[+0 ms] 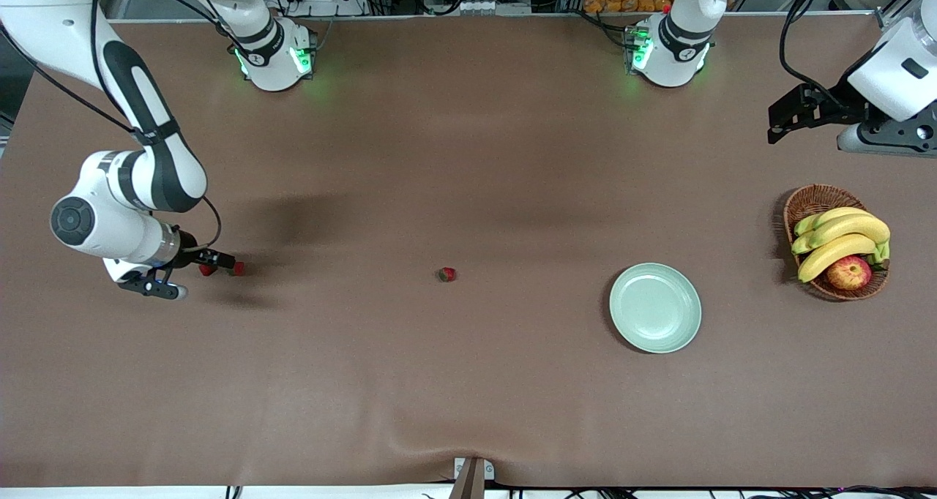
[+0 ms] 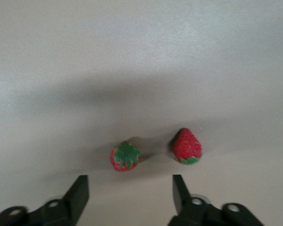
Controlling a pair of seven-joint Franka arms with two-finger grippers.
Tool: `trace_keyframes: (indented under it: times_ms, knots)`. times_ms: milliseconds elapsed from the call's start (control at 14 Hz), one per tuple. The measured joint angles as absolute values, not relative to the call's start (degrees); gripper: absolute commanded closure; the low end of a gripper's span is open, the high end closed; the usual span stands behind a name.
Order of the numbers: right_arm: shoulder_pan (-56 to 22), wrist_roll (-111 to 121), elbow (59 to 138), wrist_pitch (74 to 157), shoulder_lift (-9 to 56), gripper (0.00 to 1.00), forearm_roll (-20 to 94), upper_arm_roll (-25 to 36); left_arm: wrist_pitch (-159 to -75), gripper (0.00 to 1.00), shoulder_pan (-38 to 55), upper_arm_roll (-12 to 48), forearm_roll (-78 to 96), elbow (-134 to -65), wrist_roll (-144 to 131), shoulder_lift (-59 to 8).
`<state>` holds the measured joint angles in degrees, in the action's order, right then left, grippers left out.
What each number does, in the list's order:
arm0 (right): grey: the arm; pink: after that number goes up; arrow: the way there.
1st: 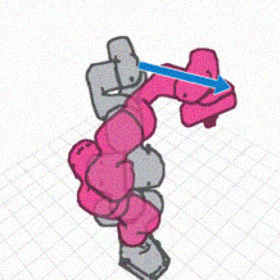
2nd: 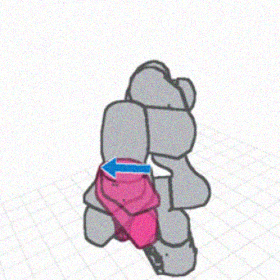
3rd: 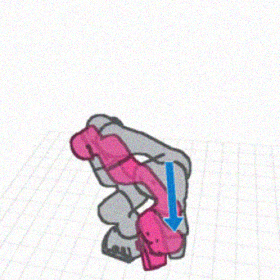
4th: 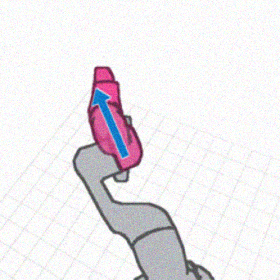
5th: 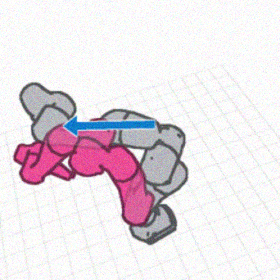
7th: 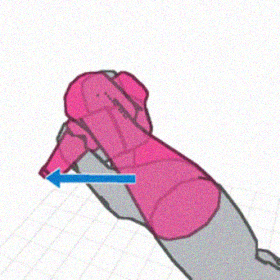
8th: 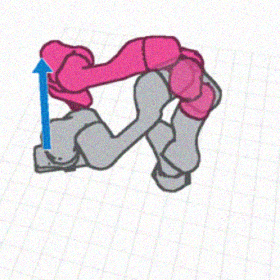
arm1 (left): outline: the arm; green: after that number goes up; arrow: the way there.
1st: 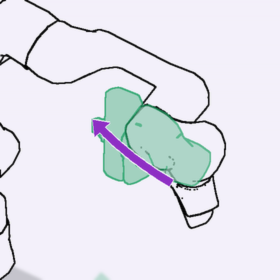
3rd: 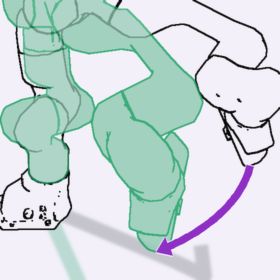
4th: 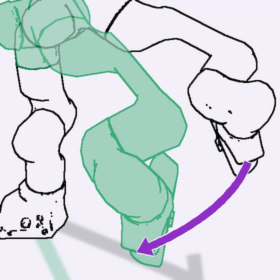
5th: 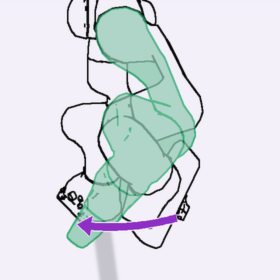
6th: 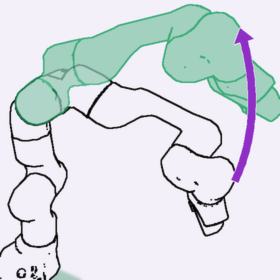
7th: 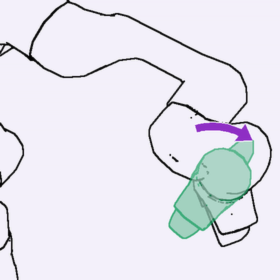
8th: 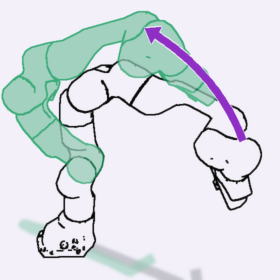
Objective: Collect all strawberries into plate
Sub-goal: 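Grasp a second strawberry with the right gripper while the left gripper approaches, then grasp the middle strawberry with the left gripper while the right gripper holds another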
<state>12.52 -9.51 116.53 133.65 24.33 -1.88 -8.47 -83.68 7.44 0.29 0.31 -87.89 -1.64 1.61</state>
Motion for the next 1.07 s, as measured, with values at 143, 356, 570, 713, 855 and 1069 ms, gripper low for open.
trace_keyframes:
  times_ms: [143, 356, 570, 713, 855, 1069]
  knots:
    - [12.4, -9.5, 116.1, 134.6, 26.0, 0.24, -1.9, -8.6, -83.7, 0.0, 7.4, 0.3, 0.3, -87.9, -1.6, 1.6]
    - [12.3, -9.6, 115.8, 135.4, 27.4, 0.35, -1.8, -8.7, -83.7, 0.0, 7.4, 0.3, 0.3, -87.9, -1.6, 1.6]
    - [12.2, -9.6, 115.8, 136.8, 28.5, 0.46, -1.8, -8.9, -83.7, 0.0, 7.4, 0.3, 0.3, -87.9, -1.6, 1.6]
    - [12.2, -9.6, 115.8, 138.0, 29.8, 0.51, -1.8, -8.9, -83.7, 0.0, 7.5, 0.3, 0.5, -87.9, -1.6, 1.4]
    - [12.3, -9.7, 115.7, 138.7, 30.6, 0.78, -1.8, -8.8, -83.8, 0.0, 7.9, 0.6, 2.0, -87.9, -1.7, 0.4]
    - [12.2, -9.7, 115.5, 138.7, 30.7, 0.89, -1.8, -8.9, -86.3, 0.0, 9.9, 3.4, 2.9, -87.9, -5.6, -3.8]
